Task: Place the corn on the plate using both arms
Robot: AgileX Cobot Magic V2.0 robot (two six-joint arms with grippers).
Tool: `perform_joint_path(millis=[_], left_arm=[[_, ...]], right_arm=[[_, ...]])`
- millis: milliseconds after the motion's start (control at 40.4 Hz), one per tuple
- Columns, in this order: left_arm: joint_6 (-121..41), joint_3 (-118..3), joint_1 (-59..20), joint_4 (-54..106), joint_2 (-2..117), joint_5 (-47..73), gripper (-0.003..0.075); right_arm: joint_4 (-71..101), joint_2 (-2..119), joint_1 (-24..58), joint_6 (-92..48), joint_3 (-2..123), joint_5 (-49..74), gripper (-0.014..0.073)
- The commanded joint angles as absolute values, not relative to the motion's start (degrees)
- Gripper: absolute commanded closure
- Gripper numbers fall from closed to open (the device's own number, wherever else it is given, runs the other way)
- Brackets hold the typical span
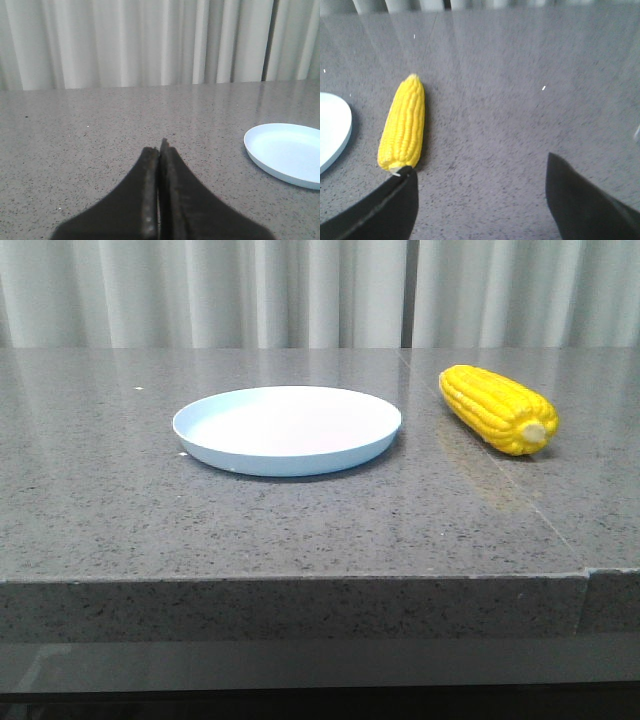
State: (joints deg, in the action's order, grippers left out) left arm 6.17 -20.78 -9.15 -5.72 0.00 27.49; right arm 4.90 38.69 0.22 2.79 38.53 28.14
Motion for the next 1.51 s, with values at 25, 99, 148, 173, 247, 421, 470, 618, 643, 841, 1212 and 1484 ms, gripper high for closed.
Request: perform_joint_path(millis=[25,99,148,173,247,421,470,618,643,841,1212,1484], left_arm=[[6.2,-22.2,-9.0,-5.9,0.7,22.2,0.0741],[6.2,-22.2,-9.0,-5.9,0.7,22.2,0.0740],[6.2,-22.2,-9.0,-5.9,0.7,22.2,0.0741],[6.2,-22.2,-9.0,-5.9,0.7,22.2,0.0741],[6.2,-22.2,-9.0,-5.9,0.7,22.2,0.0741],[6.2,-22.2,-9.0,-5.9,0.7,22.2,0.0741],[6.2,-22.2,-9.0,-5.9,0.7,22.2,0.0741],[6.2,-22.2,-9.0,-5.9,0.7,22.2,0.0741],[6.2,-22.2,-9.0,-5.9,0.7,22.2,0.0741],[6.2,-22.2,-9.0,-5.9,0.7,22.2,0.0741],[6.2,-22.2,-9.0,-5.9,0.7,22.2,0.0741],[6.2,-22.2,-9.0,-5.9,0.7,22.2,0.0741]], right_arm=[[9.2,47.3,0.3,2.3,45.8,28.1,0.0033],[10.9,52.5,0.3,2.3,49.3,31.3,0.0033],[11.4,56.6,0.7,2.3,52.3,33.4,0.0033],[11.4,57.6,1.0,2.3,53.0,34.3,0.0033],[11.4,63.2,2.9,2.3,57.3,37.4,0.0033],[11.4,72.9,8.3,2.3,64.4,39.6,0.0033],[11.4,75.4,9.6,2.3,66.3,39.7,0.0033],[11.4,82.9,11.6,2.3,71.7,39.6,0.0033],[11.4,84.1,11.6,2.3,72.5,39.6,0.0033],[11.4,92.2,11.6,2.3,77.6,39.7,0.0033],[11.4,98.6,11.6,2.3,80.5,41.4,0.0256],[11.4,96.3,11.6,2.3,80.5,41.2,0.0450]])
